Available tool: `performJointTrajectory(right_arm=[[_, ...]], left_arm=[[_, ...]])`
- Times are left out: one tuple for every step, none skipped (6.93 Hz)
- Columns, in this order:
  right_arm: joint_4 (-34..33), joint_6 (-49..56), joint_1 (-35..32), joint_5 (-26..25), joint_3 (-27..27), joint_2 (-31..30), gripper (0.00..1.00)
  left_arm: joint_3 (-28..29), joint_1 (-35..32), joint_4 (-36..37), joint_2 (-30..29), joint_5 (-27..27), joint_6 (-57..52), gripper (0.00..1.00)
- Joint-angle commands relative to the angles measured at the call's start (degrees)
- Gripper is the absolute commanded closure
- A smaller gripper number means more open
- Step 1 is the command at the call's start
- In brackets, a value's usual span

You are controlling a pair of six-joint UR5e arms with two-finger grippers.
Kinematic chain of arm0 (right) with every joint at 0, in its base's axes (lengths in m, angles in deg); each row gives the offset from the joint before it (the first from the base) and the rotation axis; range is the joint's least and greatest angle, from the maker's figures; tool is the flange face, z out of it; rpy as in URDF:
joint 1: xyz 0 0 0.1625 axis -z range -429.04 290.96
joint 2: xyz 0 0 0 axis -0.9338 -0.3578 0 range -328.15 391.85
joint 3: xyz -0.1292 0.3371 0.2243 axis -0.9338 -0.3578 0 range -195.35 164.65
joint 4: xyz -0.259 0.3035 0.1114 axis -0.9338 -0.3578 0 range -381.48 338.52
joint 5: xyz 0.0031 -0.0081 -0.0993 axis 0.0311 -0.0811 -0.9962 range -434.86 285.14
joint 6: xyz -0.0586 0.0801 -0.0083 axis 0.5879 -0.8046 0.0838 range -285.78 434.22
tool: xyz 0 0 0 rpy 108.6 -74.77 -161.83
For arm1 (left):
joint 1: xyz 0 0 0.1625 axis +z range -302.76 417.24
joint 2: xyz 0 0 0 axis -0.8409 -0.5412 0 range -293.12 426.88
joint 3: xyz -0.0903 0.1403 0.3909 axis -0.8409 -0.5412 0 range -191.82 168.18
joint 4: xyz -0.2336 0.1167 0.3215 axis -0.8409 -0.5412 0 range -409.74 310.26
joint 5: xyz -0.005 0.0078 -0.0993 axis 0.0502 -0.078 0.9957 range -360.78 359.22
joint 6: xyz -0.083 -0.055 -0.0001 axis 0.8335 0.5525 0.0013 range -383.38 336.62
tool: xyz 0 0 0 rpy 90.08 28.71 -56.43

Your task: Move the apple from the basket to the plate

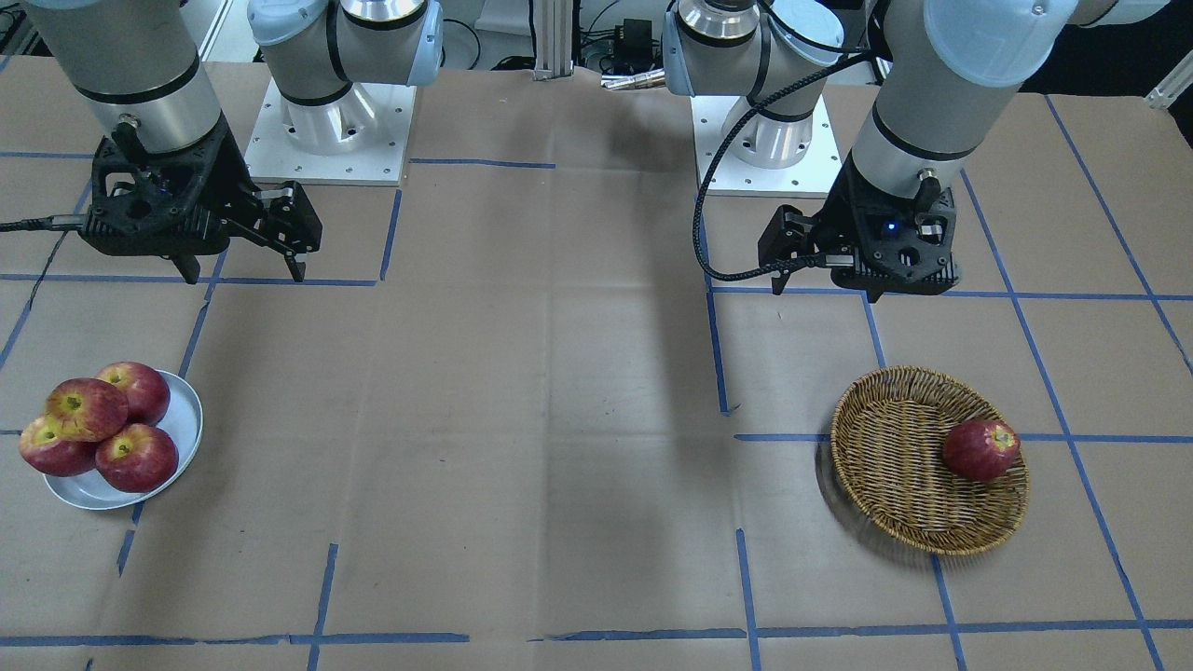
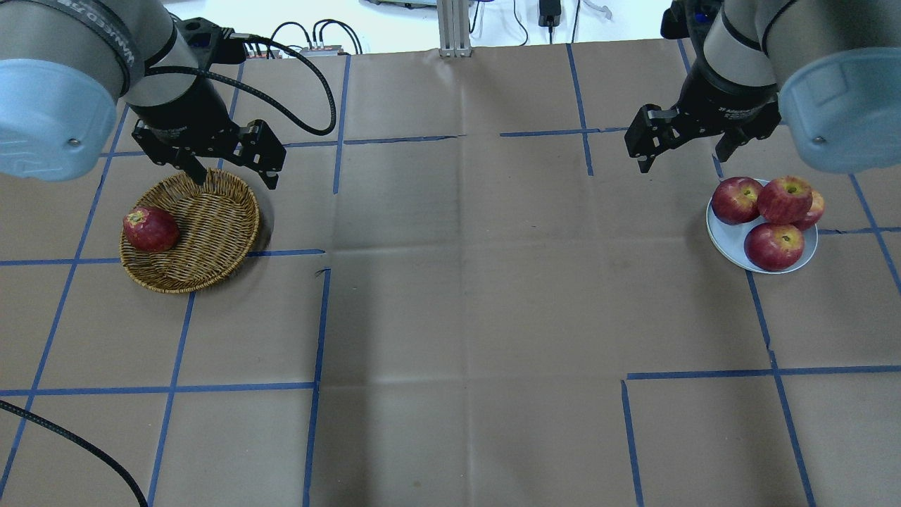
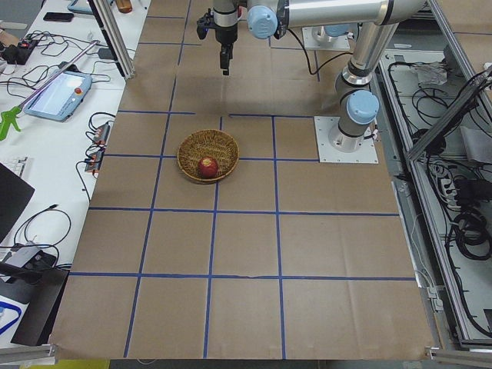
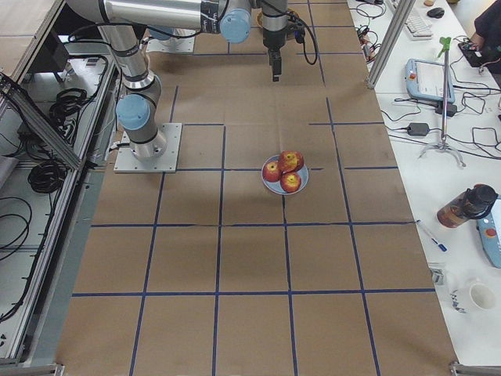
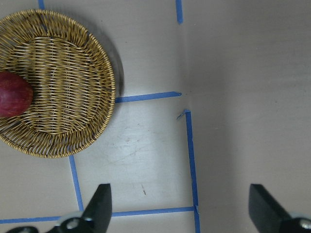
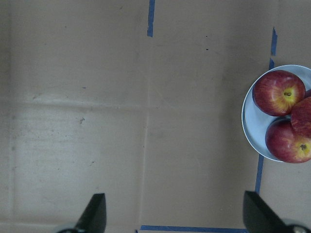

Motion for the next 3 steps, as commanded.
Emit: performJointTrajectory(right_arm=[[0.09,-0.06,-0.04,0.07,-0.14,-0.02,0.00],[0.09,-0.06,-0.04,0.07,-0.14,-0.02,0.00],[0.09,-0.06,-0.04,0.07,-0.14,-0.02,0.00]], left_arm=[[-0.26,-0.16,-0.02,1.50,0.21,-0.73,0.01],[-0.35,-0.16,-0.02,2.02,0.21,-1.00,0.01],[-0.27,-0.16,-0.02,2.20,0.13,-1.00,0.01]])
